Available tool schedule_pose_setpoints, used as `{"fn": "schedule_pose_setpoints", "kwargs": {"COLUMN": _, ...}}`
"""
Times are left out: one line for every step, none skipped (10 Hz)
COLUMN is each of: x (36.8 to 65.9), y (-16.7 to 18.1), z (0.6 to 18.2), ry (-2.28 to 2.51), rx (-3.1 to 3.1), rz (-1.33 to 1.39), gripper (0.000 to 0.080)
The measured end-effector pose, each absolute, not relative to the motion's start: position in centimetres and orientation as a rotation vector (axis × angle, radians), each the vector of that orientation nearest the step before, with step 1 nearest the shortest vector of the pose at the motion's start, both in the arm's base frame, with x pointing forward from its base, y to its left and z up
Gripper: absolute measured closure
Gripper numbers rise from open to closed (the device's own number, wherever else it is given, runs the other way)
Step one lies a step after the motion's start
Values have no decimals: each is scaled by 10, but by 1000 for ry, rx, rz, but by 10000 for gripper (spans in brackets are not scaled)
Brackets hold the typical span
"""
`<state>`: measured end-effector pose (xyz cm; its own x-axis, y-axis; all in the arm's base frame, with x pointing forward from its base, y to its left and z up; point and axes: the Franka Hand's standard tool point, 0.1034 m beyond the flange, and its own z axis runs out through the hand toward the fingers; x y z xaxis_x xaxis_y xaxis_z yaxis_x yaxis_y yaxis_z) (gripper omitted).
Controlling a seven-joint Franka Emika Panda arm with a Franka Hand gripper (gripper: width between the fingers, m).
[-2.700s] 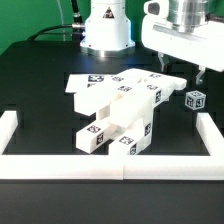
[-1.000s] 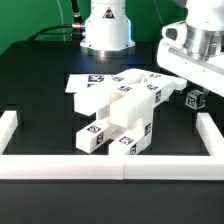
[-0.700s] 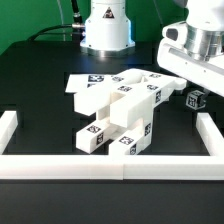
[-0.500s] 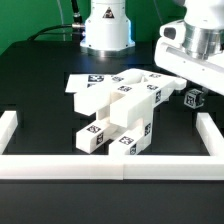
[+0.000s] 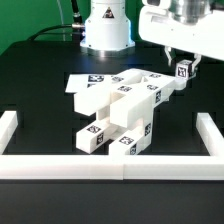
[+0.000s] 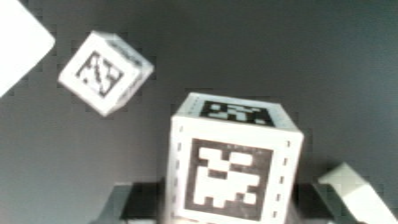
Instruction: Assemble chair
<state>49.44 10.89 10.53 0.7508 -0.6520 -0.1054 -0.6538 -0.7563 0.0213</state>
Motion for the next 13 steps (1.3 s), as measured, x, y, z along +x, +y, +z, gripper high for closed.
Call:
{"fn": "schedule_pose_setpoints", "kwargs": {"x": 505, "y": 100, "z": 115, "ry": 1096, "rx": -2912, "rz": 149, "gripper": 509}}
{"fn": "schedule_pose_setpoints", "kwargs": {"x": 503, "y": 102, "z": 112, "ry": 1096, "rx": -2915, "rz": 145, "gripper": 509}}
{"fn": "schedule_pose_setpoints", "kwargs": {"x": 503, "y": 102, "z": 111, "ry": 1095, "rx": -2916, "rz": 147, "gripper": 509}}
{"fn": "schedule_pose_setpoints", "kwargs": {"x": 503, "y": 102, "z": 111, "ry": 1096, "rx": -2916, "rz": 146, "gripper": 509}}
{"fn": "schedule_pose_setpoints", "kwargs": {"x": 504, "y": 100, "z": 112, "ry": 1059, "rx": -2929, "rz": 144, "gripper": 509}}
{"fn": "schedule_pose_setpoints", "kwargs": {"x": 514, "y": 90, "z": 118, "ry": 988, "rx": -2953, "rz": 141, "gripper": 509}}
{"fn": "schedule_pose_setpoints", "kwargs": {"x": 533, "y": 78, "z": 133, "ry": 951, "rx": -2968, "rz": 128, "gripper": 509}}
{"fn": "schedule_pose_setpoints", "kwargs": {"x": 551, "y": 68, "z": 144, "ry": 904, "rx": -2977, "rz": 95, "gripper": 509}}
{"fn": "schedule_pose_setpoints", "kwargs": {"x": 558, "y": 63, "z": 151, "ry": 886, "rx": -2983, "rz": 120, "gripper": 509}}
{"fn": "schedule_pose_setpoints", "kwargs": {"x": 560, "y": 67, "z": 158, "ry": 879, "rx": -2991, "rz": 138, "gripper": 509}}
{"fn": "schedule_pose_setpoints", "kwargs": {"x": 560, "y": 66, "z": 155, "ry": 877, "rx": -2993, "rz": 125, "gripper": 509}}
{"fn": "schedule_pose_setpoints", "kwargs": {"x": 559, "y": 66, "z": 154, "ry": 879, "rx": -2994, "rz": 128, "gripper": 509}}
{"fn": "schedule_pose_setpoints", "kwargs": {"x": 563, "y": 63, "z": 153, "ry": 855, "rx": -3005, "rz": 122, "gripper": 509}}
